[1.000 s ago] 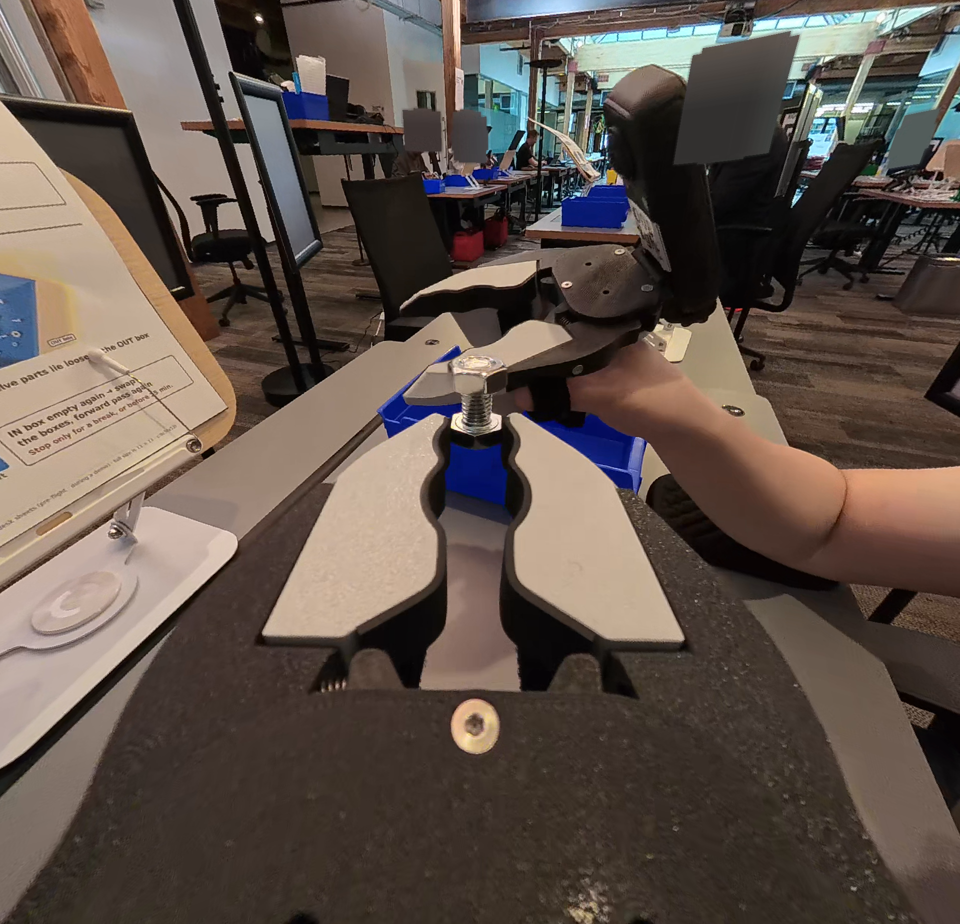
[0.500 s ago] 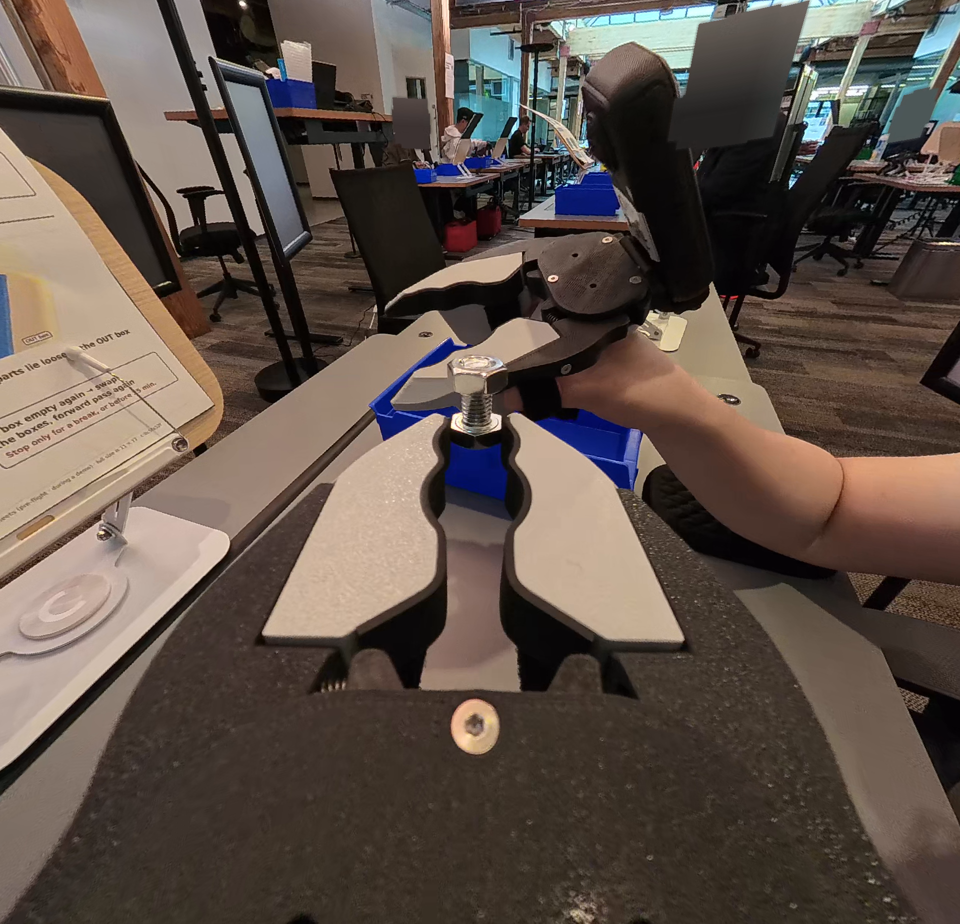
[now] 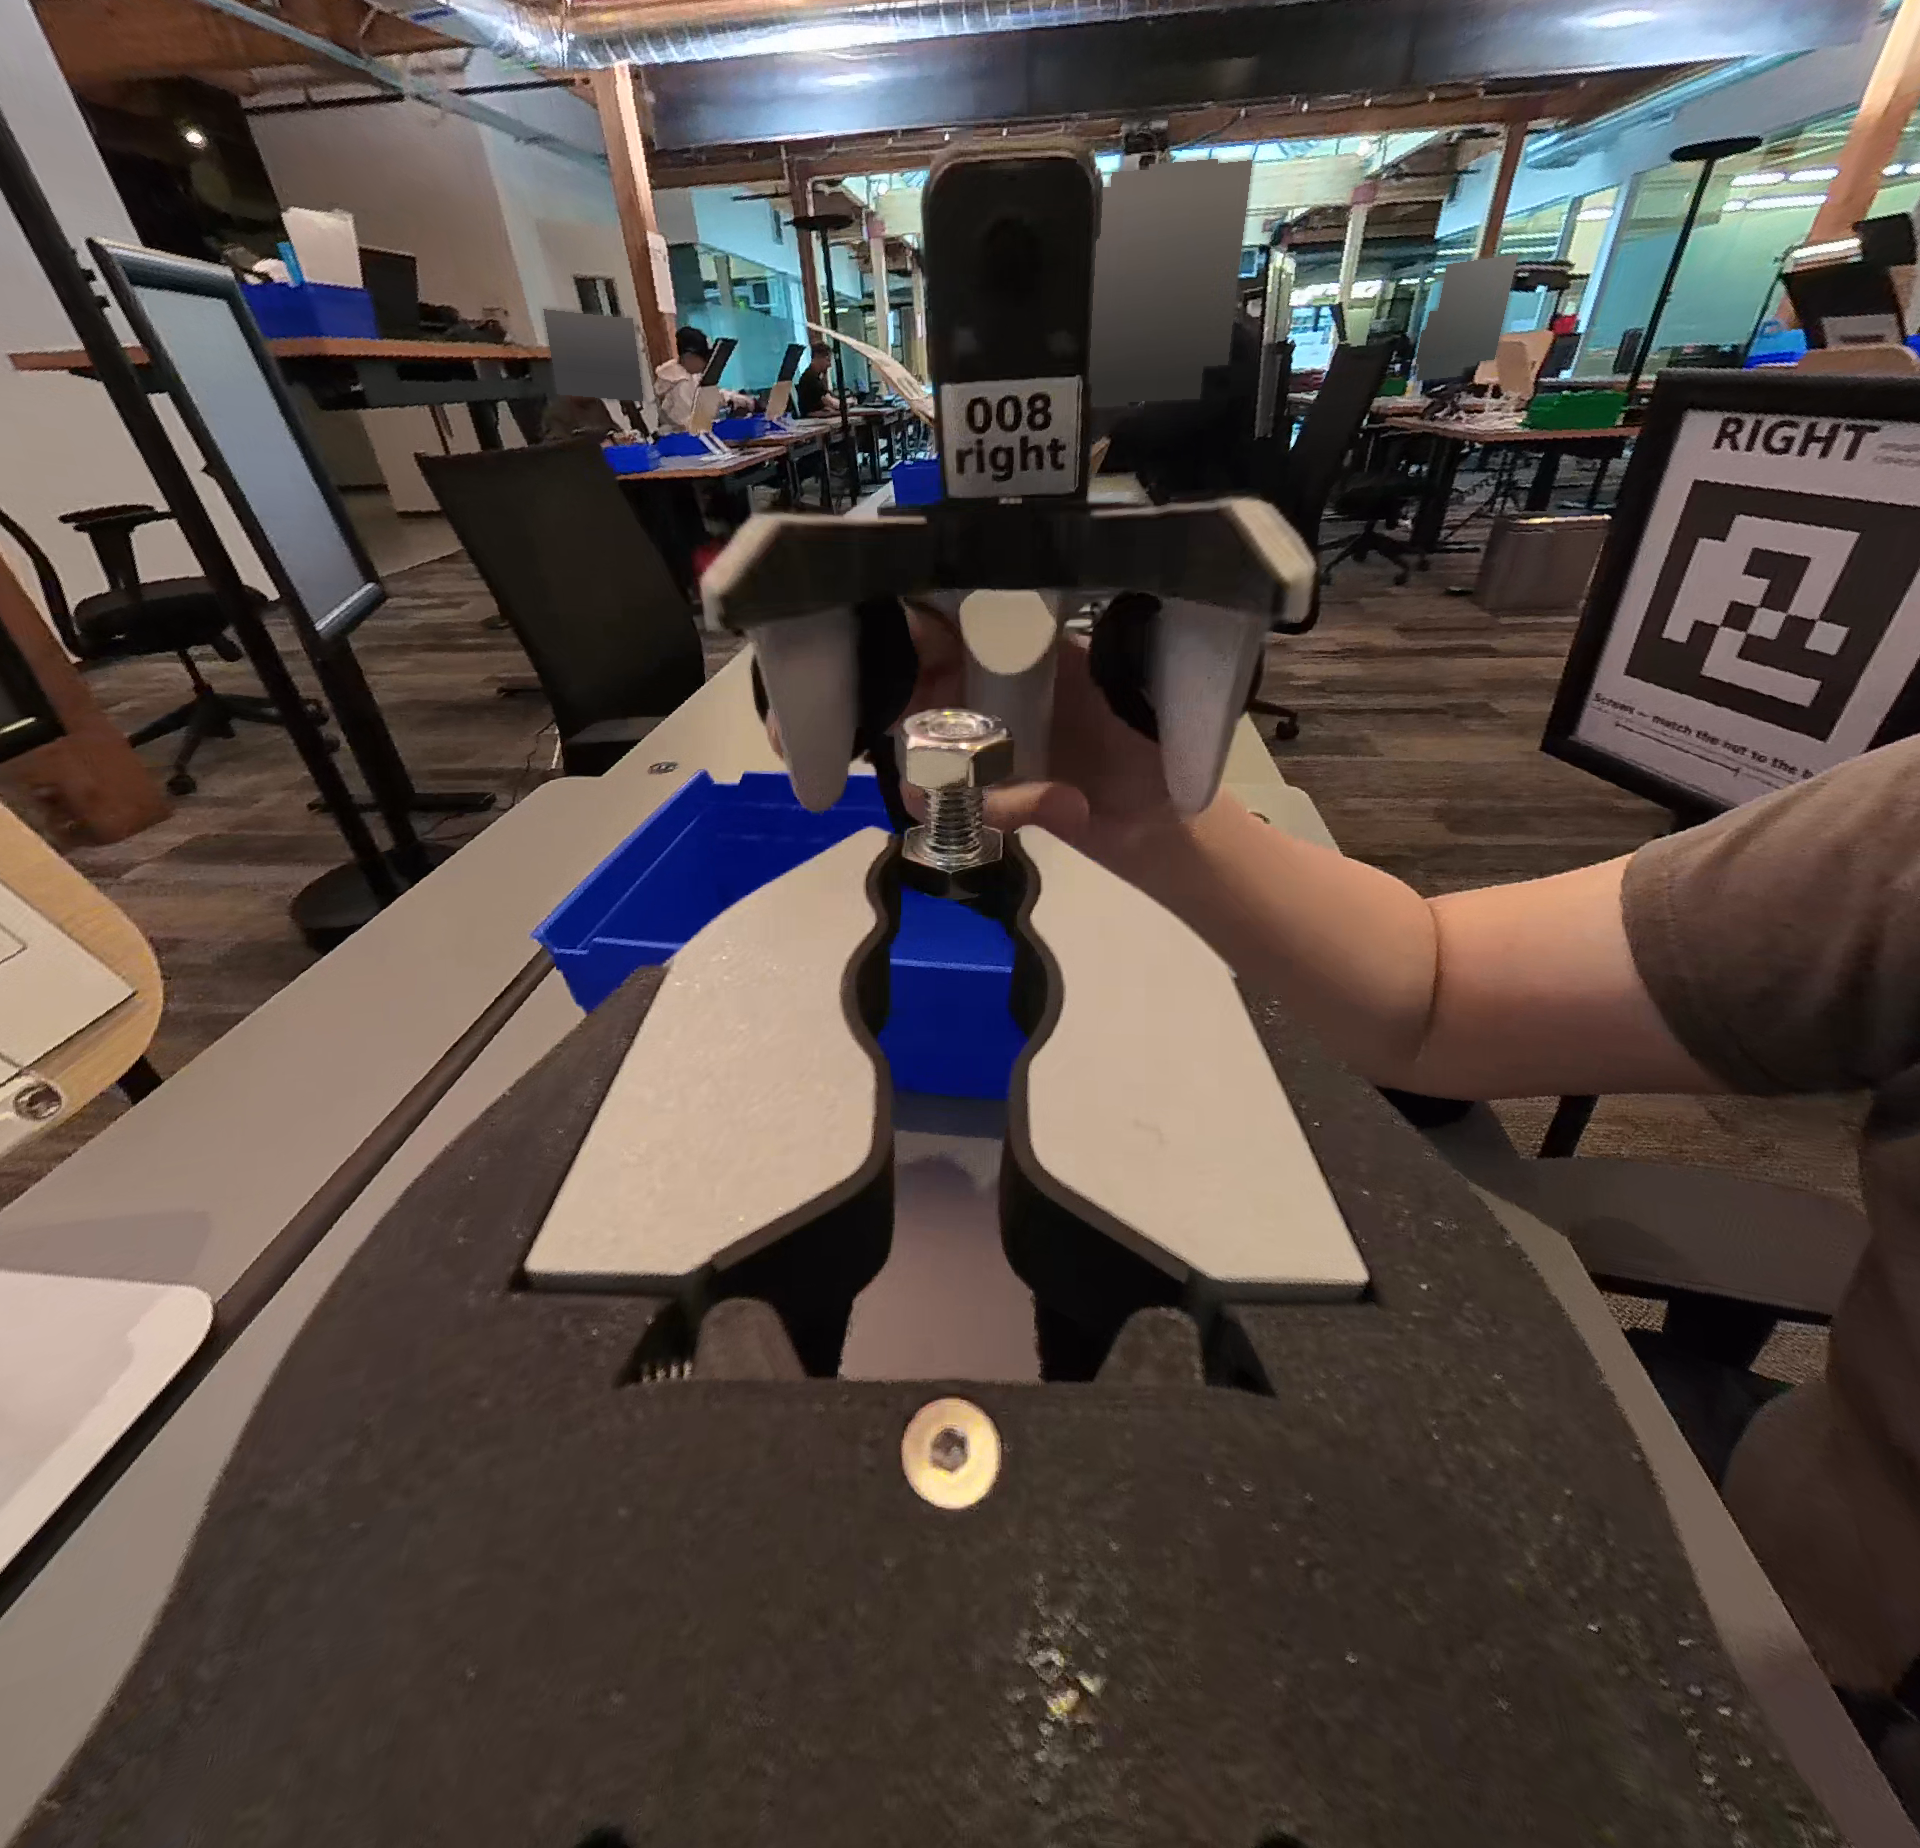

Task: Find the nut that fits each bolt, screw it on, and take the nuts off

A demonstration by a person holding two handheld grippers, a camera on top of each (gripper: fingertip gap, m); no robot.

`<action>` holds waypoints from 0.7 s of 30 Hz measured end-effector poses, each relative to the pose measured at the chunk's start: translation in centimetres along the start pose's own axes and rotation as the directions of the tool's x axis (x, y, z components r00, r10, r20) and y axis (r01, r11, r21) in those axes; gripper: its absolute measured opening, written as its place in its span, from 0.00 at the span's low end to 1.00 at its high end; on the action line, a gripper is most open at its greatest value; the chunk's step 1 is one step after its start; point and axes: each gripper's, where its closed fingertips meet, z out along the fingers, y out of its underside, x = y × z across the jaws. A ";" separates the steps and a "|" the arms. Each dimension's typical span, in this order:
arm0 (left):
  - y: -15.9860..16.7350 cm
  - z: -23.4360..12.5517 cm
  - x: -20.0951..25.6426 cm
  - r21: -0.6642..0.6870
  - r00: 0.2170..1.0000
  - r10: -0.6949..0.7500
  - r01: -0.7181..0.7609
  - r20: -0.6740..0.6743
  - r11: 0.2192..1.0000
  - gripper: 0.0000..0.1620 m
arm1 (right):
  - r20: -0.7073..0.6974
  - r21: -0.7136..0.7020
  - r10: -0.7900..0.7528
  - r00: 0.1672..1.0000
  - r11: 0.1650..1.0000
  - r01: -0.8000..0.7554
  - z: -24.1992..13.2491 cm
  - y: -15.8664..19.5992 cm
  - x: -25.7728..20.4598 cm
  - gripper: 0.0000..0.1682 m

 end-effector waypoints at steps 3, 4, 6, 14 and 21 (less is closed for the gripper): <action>-0.4 -0.1 0.2 0.023 1.000 -0.003 0.003 -0.009 1.000 0.11 | 0.075 -0.032 -0.018 0.997 0.999 0.021 0.6 0.7 -1.4 0.46; -0.4 -0.1 0.3 0.025 1.000 -0.005 0.006 -0.010 1.000 0.11 | 0.083 -0.044 -0.018 0.996 0.999 0.022 0.7 0.9 -1.5 0.46; -0.5 -0.2 0.1 0.030 1.000 -0.007 0.007 -0.006 1.000 0.11 | 0.088 -0.056 -0.027 0.996 0.998 0.032 1.0 1.3 -1.7 0.46; -1.0 -1.1 -1.6 0.044 0.996 -0.023 0.020 0.080 0.999 0.11 | 0.057 -0.079 -0.051 0.997 0.995 0.055 0.7 1.4 -1.3 0.46; -1.2 -1.5 -1.8 0.064 0.996 -0.061 0.058 0.059 0.996 0.11 | -0.012 -0.074 -0.073 0.997 0.995 0.072 0.4 1.1 -0.2 0.45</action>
